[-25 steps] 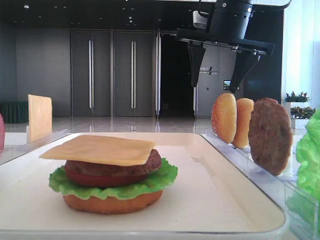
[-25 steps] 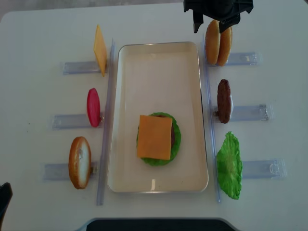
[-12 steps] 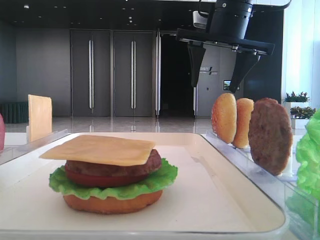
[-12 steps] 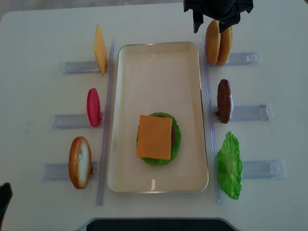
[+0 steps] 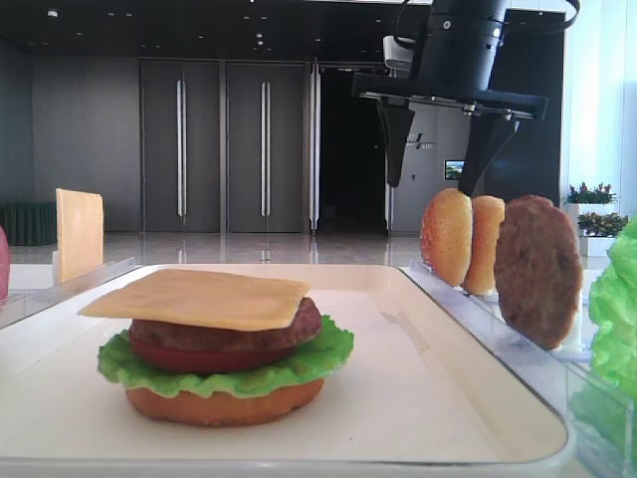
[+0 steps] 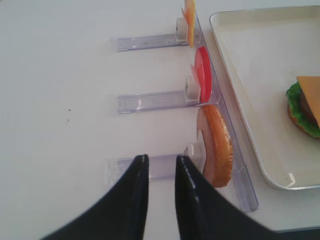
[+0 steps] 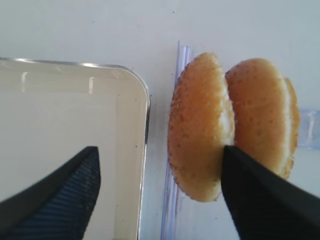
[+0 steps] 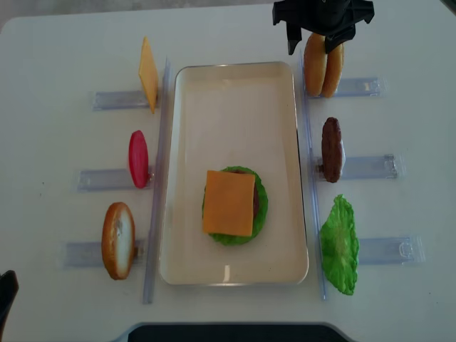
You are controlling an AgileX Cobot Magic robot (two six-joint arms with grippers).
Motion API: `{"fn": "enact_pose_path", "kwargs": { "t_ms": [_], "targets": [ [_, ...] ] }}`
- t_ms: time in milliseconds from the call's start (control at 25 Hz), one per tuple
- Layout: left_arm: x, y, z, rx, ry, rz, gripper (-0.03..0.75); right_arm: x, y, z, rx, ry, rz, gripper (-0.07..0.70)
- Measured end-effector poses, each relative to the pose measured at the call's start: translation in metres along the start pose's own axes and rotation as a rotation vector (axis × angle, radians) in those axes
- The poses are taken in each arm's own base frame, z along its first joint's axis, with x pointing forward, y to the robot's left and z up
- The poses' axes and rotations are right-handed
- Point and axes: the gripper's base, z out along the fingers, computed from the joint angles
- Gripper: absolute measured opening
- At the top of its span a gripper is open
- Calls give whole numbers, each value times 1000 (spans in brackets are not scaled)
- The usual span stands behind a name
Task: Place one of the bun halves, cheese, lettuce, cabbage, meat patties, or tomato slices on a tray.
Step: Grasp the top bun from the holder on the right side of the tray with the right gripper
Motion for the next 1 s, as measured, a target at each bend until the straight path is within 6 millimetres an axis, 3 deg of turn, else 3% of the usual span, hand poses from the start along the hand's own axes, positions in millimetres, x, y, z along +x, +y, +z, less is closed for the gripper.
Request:
{"fn": "enact_pose_path", "kwargs": {
  "t_ms": [600,1000],
  "targets": [
    [0,0,0,0,0,0,140,-1,-2,7,17,7,-6,479],
    [0,0,0,0,0,0,140,-1,-4,7,29,9,-10,404]
  ]
}}
